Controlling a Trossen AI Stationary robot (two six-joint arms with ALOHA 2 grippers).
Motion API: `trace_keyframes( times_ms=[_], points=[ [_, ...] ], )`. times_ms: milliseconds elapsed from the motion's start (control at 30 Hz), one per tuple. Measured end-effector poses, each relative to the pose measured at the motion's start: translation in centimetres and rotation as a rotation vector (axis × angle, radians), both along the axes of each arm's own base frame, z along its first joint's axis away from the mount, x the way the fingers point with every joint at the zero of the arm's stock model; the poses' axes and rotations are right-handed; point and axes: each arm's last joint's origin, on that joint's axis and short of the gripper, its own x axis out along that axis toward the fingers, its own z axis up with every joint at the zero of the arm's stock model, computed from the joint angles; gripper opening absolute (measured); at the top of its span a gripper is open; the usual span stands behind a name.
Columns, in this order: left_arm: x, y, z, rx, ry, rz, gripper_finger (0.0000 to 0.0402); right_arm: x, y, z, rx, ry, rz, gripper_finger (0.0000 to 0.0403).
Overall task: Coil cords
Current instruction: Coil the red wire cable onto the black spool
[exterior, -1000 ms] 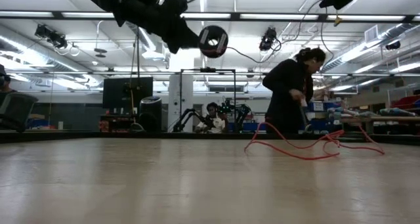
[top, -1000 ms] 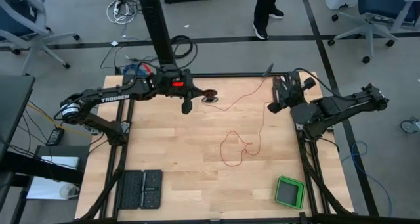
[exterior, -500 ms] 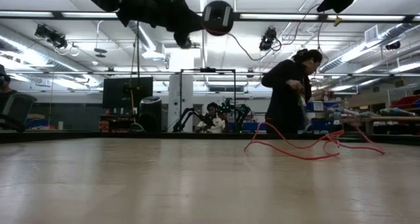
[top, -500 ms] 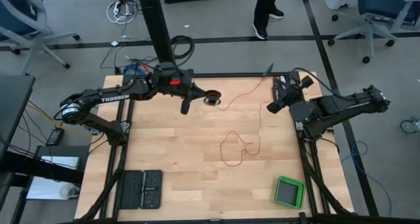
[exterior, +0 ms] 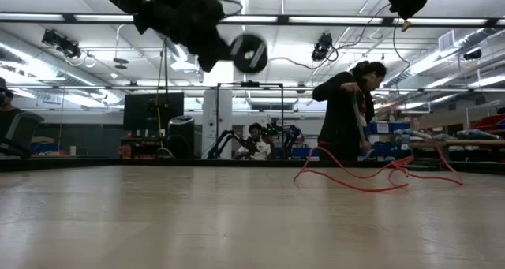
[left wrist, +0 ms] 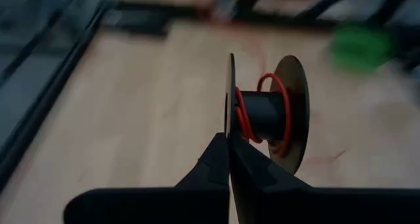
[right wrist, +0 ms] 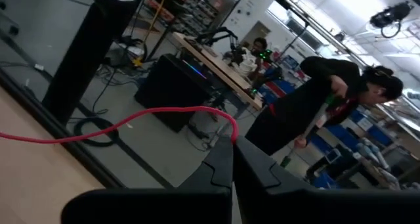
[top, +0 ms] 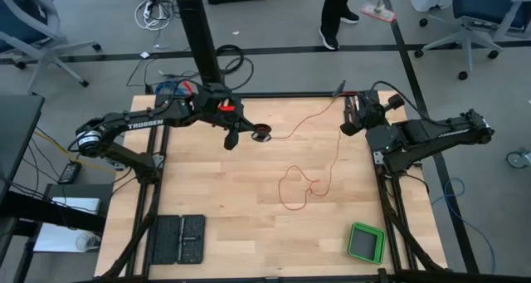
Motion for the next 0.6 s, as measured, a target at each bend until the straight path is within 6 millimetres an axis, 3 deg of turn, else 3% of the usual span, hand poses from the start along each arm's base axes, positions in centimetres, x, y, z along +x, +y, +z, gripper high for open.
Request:
trace_keyframes(
  times_ms=[200,300,433,600],
  points=[
    [-1.3,0.5,-1.7,0.188,0.289,0.229,0.0003,-0.3,-0.1,0.6,0.031,-0.105,0.011,0.0001],
    [-1.8,0.8,-1.9,0.286,0.377,0.357,0.0004,-0.3,0.0,1.1,0.088,-0.169,0.096,0.0001],
    [-1.9,1.3,-1.7,0.359,0.400,0.502,0.0004,0.3,0.3,1.9,0.201,-0.268,0.328,0.0001],
    [-1.3,1.9,-0.5,0.339,0.234,0.724,0.0004,1.7,1.5,3.1,0.312,-0.334,0.810,0.0002]
  ],
)
